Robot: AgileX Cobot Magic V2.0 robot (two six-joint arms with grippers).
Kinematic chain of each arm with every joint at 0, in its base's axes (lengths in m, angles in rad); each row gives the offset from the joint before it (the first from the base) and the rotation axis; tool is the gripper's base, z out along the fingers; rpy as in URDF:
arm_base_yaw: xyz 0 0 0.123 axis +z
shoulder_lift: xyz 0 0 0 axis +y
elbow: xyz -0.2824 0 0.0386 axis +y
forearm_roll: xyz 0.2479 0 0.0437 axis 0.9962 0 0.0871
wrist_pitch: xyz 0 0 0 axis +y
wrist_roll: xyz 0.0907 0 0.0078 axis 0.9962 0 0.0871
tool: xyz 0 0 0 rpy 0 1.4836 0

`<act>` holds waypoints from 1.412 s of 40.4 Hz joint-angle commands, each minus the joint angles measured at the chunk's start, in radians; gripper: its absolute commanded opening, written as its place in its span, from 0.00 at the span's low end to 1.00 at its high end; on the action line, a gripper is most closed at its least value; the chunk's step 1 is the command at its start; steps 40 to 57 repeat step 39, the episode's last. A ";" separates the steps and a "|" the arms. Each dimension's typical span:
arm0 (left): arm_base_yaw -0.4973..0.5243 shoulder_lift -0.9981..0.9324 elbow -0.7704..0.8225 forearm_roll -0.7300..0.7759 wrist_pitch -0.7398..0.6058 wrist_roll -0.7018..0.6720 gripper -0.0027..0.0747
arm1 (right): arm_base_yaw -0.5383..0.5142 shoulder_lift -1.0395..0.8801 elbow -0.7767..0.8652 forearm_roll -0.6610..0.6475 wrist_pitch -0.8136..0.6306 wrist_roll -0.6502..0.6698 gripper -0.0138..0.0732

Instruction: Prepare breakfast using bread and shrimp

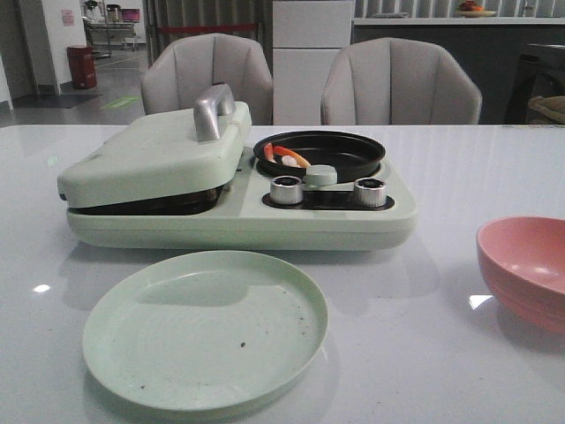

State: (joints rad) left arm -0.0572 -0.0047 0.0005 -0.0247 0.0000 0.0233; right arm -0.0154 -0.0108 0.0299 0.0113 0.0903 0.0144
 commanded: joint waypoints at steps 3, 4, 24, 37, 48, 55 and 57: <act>-0.005 -0.016 0.030 0.001 -0.093 -0.008 0.16 | -0.009 -0.021 -0.019 0.019 -0.099 0.002 0.22; -0.005 -0.016 0.030 0.001 -0.093 -0.008 0.16 | -0.009 -0.021 -0.019 0.019 -0.100 0.002 0.22; -0.005 -0.016 0.030 0.001 -0.093 -0.008 0.16 | -0.009 -0.021 -0.019 0.041 -0.107 0.002 0.22; -0.005 -0.016 0.030 0.001 -0.093 -0.008 0.16 | -0.009 -0.021 -0.019 0.041 -0.107 0.002 0.22; -0.005 -0.016 0.030 0.001 -0.093 -0.008 0.16 | -0.009 -0.021 -0.019 0.041 -0.107 0.002 0.22; -0.005 -0.016 0.030 0.001 -0.093 -0.008 0.16 | -0.009 -0.021 -0.019 0.041 -0.107 0.002 0.22; -0.005 -0.016 0.030 0.001 -0.093 -0.008 0.16 | -0.009 -0.021 -0.019 0.041 -0.107 0.002 0.22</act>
